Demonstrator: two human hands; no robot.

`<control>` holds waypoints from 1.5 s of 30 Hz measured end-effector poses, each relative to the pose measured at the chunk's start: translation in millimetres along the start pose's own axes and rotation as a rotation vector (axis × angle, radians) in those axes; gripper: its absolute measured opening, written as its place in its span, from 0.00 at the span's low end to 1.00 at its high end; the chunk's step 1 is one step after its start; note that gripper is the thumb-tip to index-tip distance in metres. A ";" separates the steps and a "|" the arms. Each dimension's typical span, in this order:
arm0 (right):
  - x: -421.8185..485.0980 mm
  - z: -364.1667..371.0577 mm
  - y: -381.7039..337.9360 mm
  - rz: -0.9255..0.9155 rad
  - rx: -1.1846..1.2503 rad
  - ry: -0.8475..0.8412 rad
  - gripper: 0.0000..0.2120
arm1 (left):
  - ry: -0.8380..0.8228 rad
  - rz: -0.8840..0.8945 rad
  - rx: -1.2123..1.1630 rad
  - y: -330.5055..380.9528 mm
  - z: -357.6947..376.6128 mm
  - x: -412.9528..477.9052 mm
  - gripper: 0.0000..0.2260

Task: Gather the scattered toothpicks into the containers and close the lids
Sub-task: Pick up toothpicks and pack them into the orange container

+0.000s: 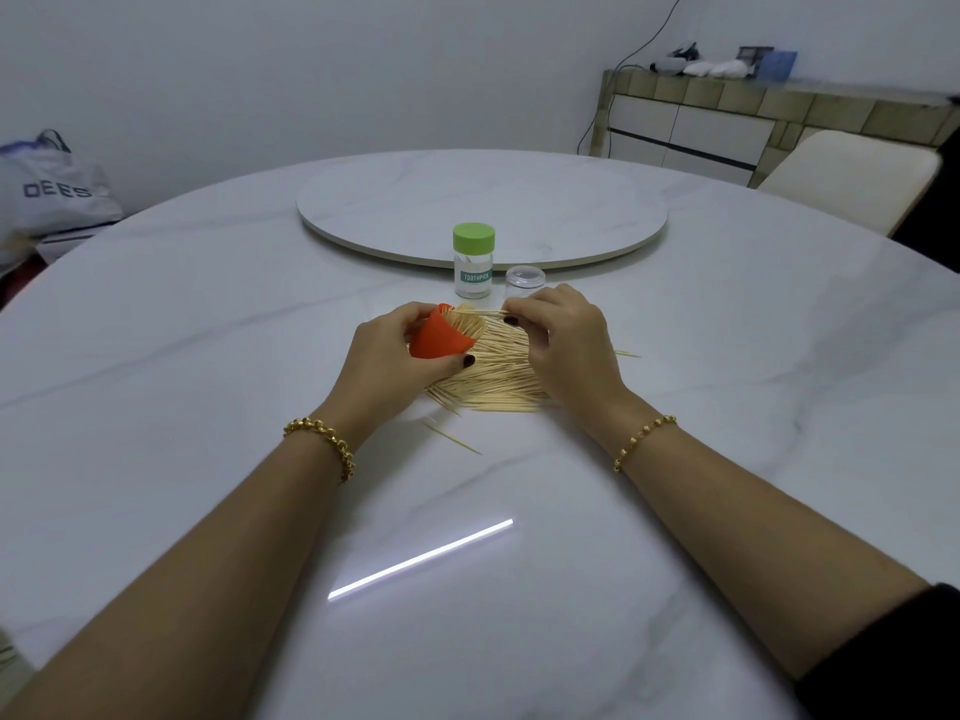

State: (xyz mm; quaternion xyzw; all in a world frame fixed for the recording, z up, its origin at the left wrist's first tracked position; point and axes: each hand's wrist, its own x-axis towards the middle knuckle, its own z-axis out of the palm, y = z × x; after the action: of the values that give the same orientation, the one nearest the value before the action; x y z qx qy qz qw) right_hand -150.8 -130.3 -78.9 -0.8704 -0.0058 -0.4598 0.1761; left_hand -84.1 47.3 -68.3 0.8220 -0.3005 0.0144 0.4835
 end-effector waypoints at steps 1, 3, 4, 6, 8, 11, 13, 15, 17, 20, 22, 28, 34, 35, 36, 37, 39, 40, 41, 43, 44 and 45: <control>0.1 0.5 -0.9 -0.036 -0.019 0.009 0.10 | -0.001 0.005 0.003 0.0 0.4 -0.1 0.27; 0.2 2.1 -2.7 -0.100 -0.058 0.015 0.13 | -0.002 0.018 0.012 -0.5 1.1 -0.4 0.27; 0.6 2.9 -3.2 -0.120 -0.076 0.014 0.15 | -0.001 0.022 0.019 -0.6 1.6 -0.6 0.27; 1.6 3.9 -3.0 -0.138 -0.105 0.009 0.18 | 0.002 0.025 0.028 -1.3 1.9 -0.7 0.27; 2.0 4.5 -2.0 -0.141 -0.126 0.008 0.19 | 0.003 0.028 0.034 -1.3 1.4 -0.4 0.28; 2.1 4.3 -1.9 -0.139 -0.152 0.001 0.19 | 0.001 0.032 0.041 -0.6 0.7 -0.2 0.28; 2.4 3.5 -2.5 -0.135 -0.169 0.005 0.19 | -0.001 0.036 0.045 -0.2 0.6 -0.3 0.29; 2.6 2.4 -3.4 -0.140 -0.182 0.015 0.19 | 0.000 0.038 0.036 0.0 0.3 -0.4 0.29; 3.1 1.1 -5.3 -0.149 -0.186 0.025 0.20 | 0.004 0.037 0.030 0.2 -0.3 -0.4 0.29; 3.5 0.4 -8.1 -0.169 -0.193 0.021 0.19 | 0.000 0.036 0.034 0.4 -0.7 -0.3 0.29; 3.2 0.9 -9.9 -0.184 -0.186 0.012 0.19 | -0.003 0.035 0.034 0.5 -0.2 -0.6 0.29; 2.1 1.8 -14.5 -0.223 -0.128 0.006 0.18 | -0.001 0.034 0.039 0.6 0.1 -0.8 0.27; 0.2 3.9 -18.1 -0.263 -0.040 -0.036 0.20 | 0.001 0.038 0.045 0.1 0.0 -1.2 0.25; 0.4 4.4 -18.0 -0.261 -0.026 -0.043 0.20 | 0.002 0.040 0.046 0.2 -0.1 -1.1 0.25; 0.5 4.9 -17.8 -0.258 -0.015 -0.048 0.20 | 0.002 0.042 0.046 0.7 -0.2 -1.2 0.25; 0.6 5.2 -17.5 -0.253 -0.007 -0.052 0.20 | 0.000 0.043 0.045 1.1 -0.2 -1.4 0.25; 0.2 5.7 -17.3 -0.242 0.007 -0.061 0.18 | -0.004 0.047 0.045 1.7 0.1 -1.4 0.25; -0.1 5.8 -17.3 -0.236 0.018 -0.063 0.17 | -0.005 0.048 0.049 1.9 0.4 -1.4 0.25; -0.4 5.9 -17.3 -0.229 0.031 -0.062 0.16 | -0.007 0.048 0.052 2.0 0.6 -1.3 0.26; -0.5 6.2 -16.9 -0.214 0.056 -0.054 0.15 | -0.010 0.048 0.052 1.9 1.2 -1.2 0.26; -0.5 6.4 -16.7 -0.207 0.062 -0.053 0.14 | -0.010 0.050 0.053 1.7 1.5 -1.1 0.26; -0.4 6.3 -16.7 -0.201 0.066 -0.054 0.14 | -0.012 0.051 0.055 1.7 1.9 -1.0 0.27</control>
State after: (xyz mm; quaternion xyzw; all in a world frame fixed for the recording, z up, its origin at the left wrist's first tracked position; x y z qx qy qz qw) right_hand -148.8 -112.6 -77.4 -0.8712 -0.1131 -0.4509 0.1576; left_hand -86.2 45.7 -68.3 0.8271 -0.3239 0.0301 0.4584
